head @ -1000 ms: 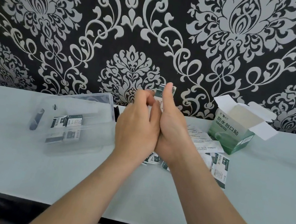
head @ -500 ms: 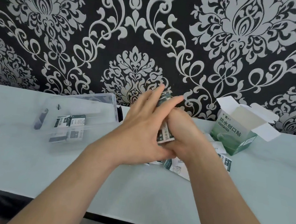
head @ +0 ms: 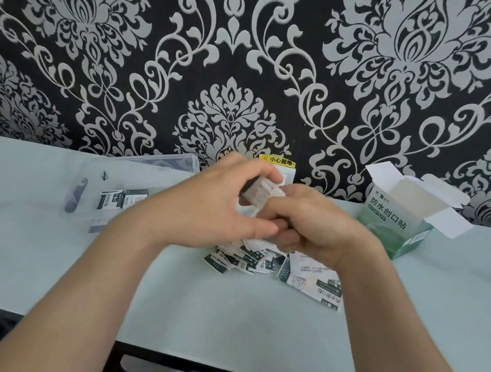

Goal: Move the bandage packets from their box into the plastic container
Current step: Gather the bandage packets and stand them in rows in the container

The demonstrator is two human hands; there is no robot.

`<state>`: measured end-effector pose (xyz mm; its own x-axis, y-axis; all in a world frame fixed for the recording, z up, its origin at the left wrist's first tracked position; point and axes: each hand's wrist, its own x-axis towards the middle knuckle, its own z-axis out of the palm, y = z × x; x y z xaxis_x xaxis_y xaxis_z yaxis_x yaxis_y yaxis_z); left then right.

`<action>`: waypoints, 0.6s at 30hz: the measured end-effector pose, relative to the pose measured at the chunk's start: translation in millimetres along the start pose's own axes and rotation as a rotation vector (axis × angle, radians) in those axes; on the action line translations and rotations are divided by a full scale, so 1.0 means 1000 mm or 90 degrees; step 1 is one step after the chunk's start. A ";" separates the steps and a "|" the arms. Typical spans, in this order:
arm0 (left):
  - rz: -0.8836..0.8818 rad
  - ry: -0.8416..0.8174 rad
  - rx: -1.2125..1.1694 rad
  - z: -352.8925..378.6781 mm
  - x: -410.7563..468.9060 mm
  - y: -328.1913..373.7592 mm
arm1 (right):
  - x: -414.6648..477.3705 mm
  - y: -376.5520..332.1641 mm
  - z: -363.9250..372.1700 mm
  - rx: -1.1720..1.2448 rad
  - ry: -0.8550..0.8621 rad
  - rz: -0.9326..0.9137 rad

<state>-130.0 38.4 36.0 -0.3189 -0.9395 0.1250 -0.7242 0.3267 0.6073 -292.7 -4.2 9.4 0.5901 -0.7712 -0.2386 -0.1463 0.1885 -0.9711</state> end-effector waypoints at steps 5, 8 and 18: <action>-0.019 0.012 -0.194 -0.012 -0.004 -0.006 | -0.009 -0.004 0.002 0.039 -0.183 0.017; -0.029 0.024 -0.277 -0.010 -0.006 -0.006 | -0.008 -0.007 0.007 0.083 -0.232 0.006; -0.171 0.224 -0.263 -0.030 -0.010 -0.032 | -0.003 -0.022 0.041 -0.471 0.230 -0.220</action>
<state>-85.5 34.0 39.3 0.1140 -0.9843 0.1348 -0.4317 0.0731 0.8990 -258.3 19.2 31.5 0.4285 -0.8801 0.2044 -0.5548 -0.4348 -0.7093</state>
